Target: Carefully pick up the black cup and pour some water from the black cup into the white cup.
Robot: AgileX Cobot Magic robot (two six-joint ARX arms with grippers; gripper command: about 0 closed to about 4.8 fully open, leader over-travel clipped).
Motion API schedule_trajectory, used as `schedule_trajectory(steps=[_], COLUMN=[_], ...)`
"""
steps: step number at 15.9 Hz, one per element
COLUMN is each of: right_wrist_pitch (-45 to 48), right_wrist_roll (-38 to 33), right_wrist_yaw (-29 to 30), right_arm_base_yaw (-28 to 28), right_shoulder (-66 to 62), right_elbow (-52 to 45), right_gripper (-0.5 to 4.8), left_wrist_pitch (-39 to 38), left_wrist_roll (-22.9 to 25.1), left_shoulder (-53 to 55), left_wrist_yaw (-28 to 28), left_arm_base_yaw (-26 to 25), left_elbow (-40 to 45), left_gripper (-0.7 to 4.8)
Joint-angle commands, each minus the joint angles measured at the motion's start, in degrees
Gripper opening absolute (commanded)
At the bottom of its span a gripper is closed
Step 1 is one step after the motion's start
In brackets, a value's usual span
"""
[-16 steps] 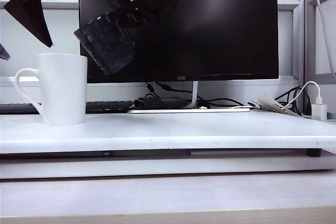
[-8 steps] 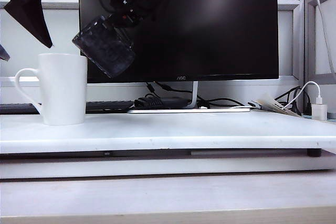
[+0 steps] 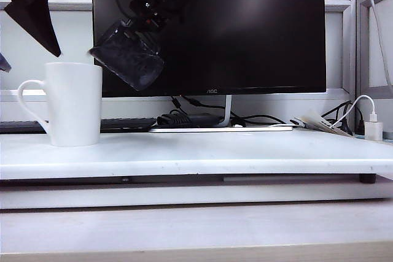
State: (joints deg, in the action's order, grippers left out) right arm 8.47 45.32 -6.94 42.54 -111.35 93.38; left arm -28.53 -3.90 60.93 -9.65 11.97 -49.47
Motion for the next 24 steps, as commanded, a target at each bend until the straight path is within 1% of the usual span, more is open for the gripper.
schedule_trajectory(steps=[1, 4, 11, 13, 15, 17, 24], right_wrist_pitch=[2.93, 3.34, 3.32, 2.91, 2.86, 2.84, 2.86], right_wrist_roll=[1.51, 4.28, 5.03, 8.26, 8.81, 11.3, 16.68], right_wrist_yaw=[-0.74, -2.16, -1.97, -1.97, -1.99, -1.95, -1.97], right_arm_base_yaw=[0.17, 0.2, 0.96, 0.96, 0.98, 1.27, 2.08], right_shoulder=[0.55, 0.55, 0.55, 0.55, 0.55, 0.55, 0.55], right_elbow=[0.76, 0.79, 4.72, 4.81, 4.96, 5.16, 5.16], right_gripper=[-0.06, -0.06, -0.06, -0.06, -0.06, -0.06, -0.06], left_wrist_pitch=[0.26, 0.26, 0.33, 0.31, 0.31, 0.26, -0.15], left_wrist_roll=[0.0, -0.02, -0.04, -1.05, -1.05, -1.05, -1.03], left_shoulder=[0.02, 0.02, 0.04, 0.04, 0.04, 0.04, 0.04], left_wrist_yaw=[0.0, 0.0, 0.0, -0.02, -0.02, 0.0, 0.0], left_arm_base_yaw=[0.11, 0.11, 0.11, 0.11, 0.11, 0.11, 0.09], left_elbow=[-0.07, -0.07, -0.07, -0.07, -0.07, -0.07, -0.07], left_gripper=[4.79, 4.79, 4.79, 4.79, 4.79, 4.79, 4.79])
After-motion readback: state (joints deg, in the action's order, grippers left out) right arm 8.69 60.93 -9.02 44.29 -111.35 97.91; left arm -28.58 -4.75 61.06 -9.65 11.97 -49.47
